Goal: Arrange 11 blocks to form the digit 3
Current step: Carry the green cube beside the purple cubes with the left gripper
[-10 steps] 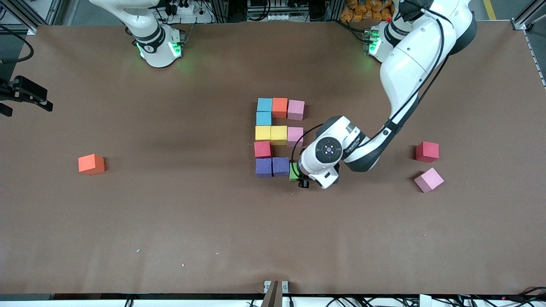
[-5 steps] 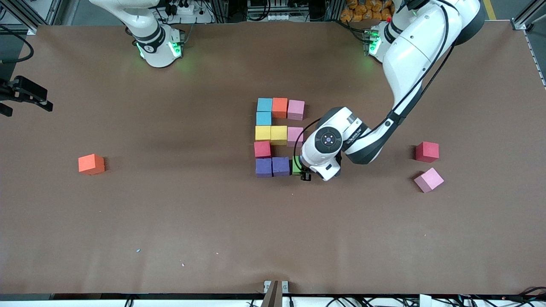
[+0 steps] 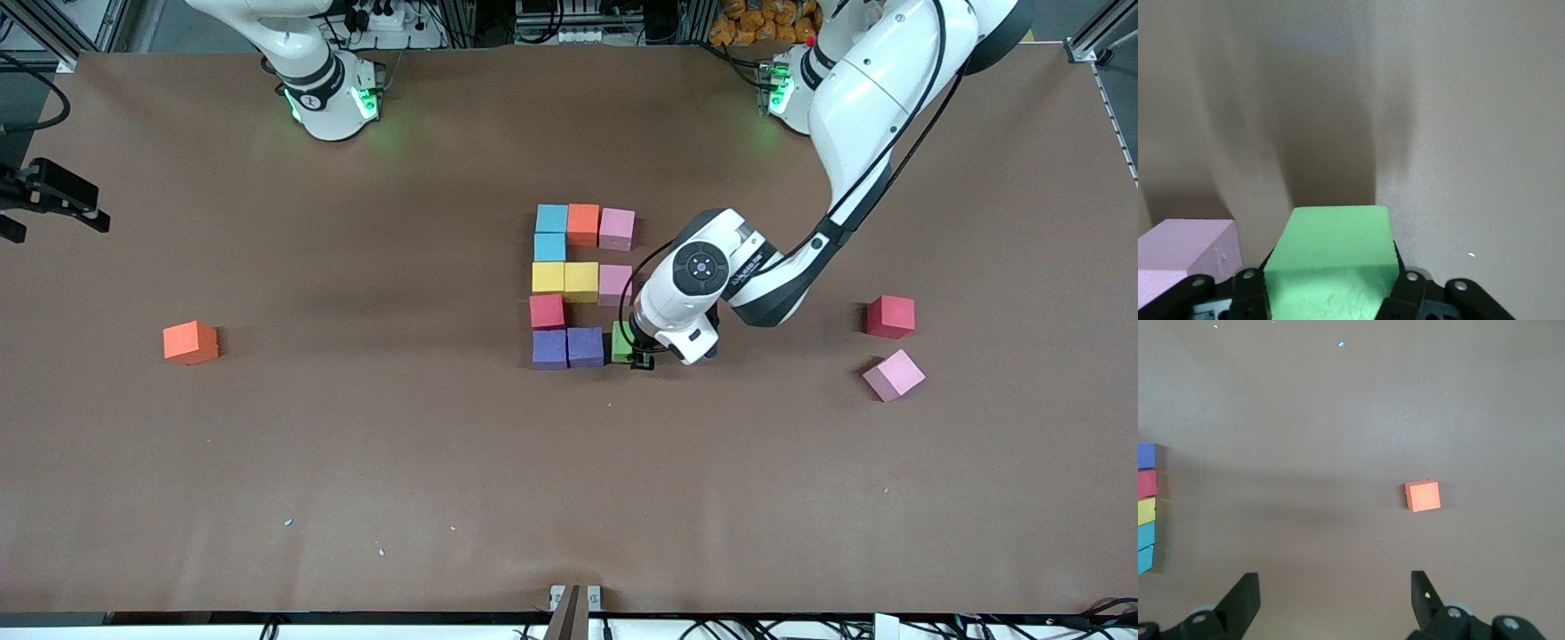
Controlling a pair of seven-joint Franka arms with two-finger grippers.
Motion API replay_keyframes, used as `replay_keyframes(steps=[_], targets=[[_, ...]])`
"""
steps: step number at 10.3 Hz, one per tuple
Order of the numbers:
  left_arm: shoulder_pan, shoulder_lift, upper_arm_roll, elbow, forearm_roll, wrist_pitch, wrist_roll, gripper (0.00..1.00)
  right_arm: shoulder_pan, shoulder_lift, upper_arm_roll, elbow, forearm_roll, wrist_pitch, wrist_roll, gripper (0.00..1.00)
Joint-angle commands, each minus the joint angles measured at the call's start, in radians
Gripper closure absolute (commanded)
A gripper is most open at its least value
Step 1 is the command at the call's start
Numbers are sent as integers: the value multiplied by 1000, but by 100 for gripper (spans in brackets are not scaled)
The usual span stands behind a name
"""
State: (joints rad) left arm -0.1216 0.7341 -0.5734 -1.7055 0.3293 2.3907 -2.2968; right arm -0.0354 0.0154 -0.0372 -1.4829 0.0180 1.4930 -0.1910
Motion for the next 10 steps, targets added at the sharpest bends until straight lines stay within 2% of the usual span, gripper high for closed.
replay_keyframes(steps=[1, 10], targets=[[8, -33, -2, -45, 22, 33, -24, 100, -18, 3, 13, 13, -6, -8, -12, 0], [-9, -2, 13, -31, 51, 76, -24, 100, -18, 3, 13, 13, -4, -7, -12, 0]])
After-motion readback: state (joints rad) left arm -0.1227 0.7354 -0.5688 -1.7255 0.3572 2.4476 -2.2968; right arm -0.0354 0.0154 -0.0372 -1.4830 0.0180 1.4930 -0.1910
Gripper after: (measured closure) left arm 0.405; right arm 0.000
